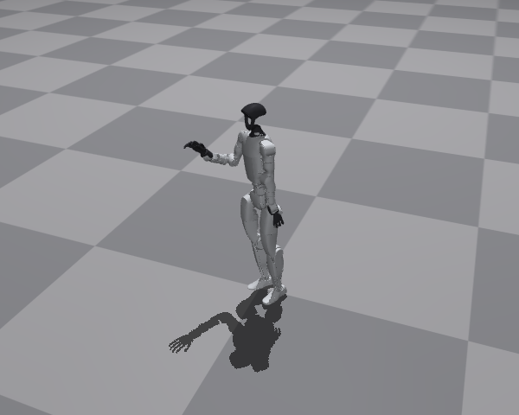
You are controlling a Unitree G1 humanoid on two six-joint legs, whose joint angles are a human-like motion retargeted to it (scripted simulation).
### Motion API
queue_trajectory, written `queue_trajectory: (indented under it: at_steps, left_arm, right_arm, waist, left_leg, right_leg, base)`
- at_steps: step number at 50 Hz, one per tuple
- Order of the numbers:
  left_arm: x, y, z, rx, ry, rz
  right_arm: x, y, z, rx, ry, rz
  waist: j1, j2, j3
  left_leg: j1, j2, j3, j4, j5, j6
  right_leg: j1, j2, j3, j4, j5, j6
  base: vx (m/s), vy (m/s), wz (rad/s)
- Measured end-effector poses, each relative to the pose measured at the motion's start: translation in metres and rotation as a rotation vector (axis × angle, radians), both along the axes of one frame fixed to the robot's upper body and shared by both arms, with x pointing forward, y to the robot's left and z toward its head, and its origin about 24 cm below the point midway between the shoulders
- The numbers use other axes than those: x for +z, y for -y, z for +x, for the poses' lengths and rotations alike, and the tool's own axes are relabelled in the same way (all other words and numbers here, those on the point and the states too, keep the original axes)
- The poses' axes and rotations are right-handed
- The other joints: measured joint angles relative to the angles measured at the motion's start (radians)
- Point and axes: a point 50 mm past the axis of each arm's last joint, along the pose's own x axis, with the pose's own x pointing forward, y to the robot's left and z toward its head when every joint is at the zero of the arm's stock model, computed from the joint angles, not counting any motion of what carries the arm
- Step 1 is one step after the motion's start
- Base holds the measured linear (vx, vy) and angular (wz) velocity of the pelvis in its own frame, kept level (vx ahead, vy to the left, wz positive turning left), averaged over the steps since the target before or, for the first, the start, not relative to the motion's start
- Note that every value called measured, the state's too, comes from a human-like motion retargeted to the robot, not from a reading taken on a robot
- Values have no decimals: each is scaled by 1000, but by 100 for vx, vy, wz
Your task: Upper body actions
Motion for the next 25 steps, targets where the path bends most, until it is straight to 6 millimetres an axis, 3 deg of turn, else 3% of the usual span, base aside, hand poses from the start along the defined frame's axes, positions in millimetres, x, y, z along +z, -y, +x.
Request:
queue_trajectory:
  at_steps: [3, 6, 10, 14, 17, 20, 25]
  left_arm:
    - [0, -1, -1, -9, 1, 2]
    - [0, 0, -5, 6, -12, -5]
    - [1, 1, -6, 32, -21, -20]
    - [0, 1, -3, 20, -6, -13]
    - [-1, 1, 1, 2, 18, -3]
    - [-1, 2, 3, -9, 33, -7]
    - [-1, 3, 4, -26, 24, -32]
  right_arm:
    - [-32, 6, -13, -15, -52, 10]
    - [-78, 8, -20, -33, -190, 18]
    - [-156, 3, -30, -42, -543, -37]
    - [-233, 2, -58, -39, -920, -56]
    - [-281, 2, -90, -26, -1179, 36]
    - [-320, 11, -131, -151, -1417, 171]
    - [-362, 31, -231, -427, -2030, 192]
  waist:
    - [-2, -2, 0]
    - [-12, -1, 1]
    - [-24, 4, 11]
    - [-16, 6, 29]
    - [-10, 5, 35]
    - [-1, 6, 28]
    - [9, 8, 22]
  left_leg:
    - [-3, -1, -7, 0, 0, -1]
    - [-2, -1, -12, -2, 0, -1]
    - [4, 4, 0, -4, -2, -2]
    - [8, 10, 17, -1, -1, -3]
    - [6, 10, 18, -1, 0, -4]
    - [-4, 7, 18, -1, 2, -1]
    - [-9, 1, 3, -5, 4, 0]
  right_leg:
    - [1, -1, -7, -1, -2, 1]
    - [0, -2, -13, -2, -2, 1]
    - [-4, 1, -5, 0, 2, 1]
    - [-3, 4, 11, 1, 8, 0]
    - [-4, 2, 12, 1, 9, 1]
    - [-9, 2, 13, 0, 9, 0]
    - [-11, -1, 2, -3, 5, 2]
  base:
    - [0, 0, 0]
    - [0, 0, 0]
    - [-2, 1, -11]
    - [-2, 2, -19]
    - [0, 0, 0]
    - [0, 0, 0]
    - [0, 1, 10]
